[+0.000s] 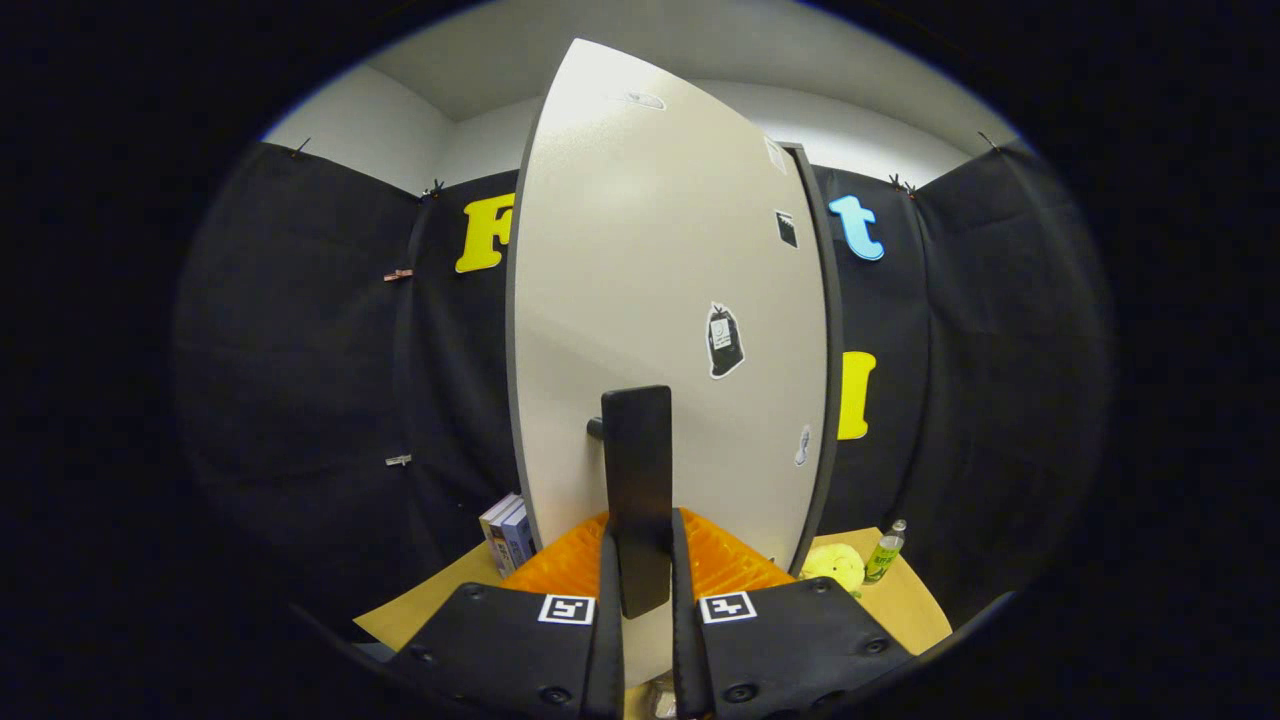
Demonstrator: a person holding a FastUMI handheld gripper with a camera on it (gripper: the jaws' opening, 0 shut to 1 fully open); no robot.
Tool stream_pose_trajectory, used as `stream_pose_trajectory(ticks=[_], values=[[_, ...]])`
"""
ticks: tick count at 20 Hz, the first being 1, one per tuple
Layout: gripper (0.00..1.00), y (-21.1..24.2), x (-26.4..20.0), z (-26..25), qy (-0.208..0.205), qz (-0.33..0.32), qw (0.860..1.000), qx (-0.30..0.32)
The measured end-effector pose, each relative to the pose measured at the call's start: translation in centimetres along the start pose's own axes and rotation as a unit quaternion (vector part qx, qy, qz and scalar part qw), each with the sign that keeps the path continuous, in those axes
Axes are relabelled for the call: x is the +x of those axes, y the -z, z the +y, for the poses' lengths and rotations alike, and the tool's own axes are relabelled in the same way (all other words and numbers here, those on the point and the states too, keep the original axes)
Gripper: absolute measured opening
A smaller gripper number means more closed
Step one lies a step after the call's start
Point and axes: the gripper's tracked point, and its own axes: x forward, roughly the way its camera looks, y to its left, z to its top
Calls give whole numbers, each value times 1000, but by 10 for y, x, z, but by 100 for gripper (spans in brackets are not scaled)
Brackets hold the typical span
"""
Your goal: Open the shoe cabinet door, grab the shoes and put them into the shoe cabinet, then close the shoe cabinet door.
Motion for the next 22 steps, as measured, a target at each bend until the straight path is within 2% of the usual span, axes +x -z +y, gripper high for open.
stream_pose_trajectory(ticks=[6,9,14,17,22], values=[[22,-1,-29,-51,53,3,998,-19],[22,-2,-36,-69,65,15,997,-25],[22,-4,-46,-98,80,21,997,6],[17,-4,-49,-111,86,22,996,19],[17,-9,-58,-129,99,10,995,23]])
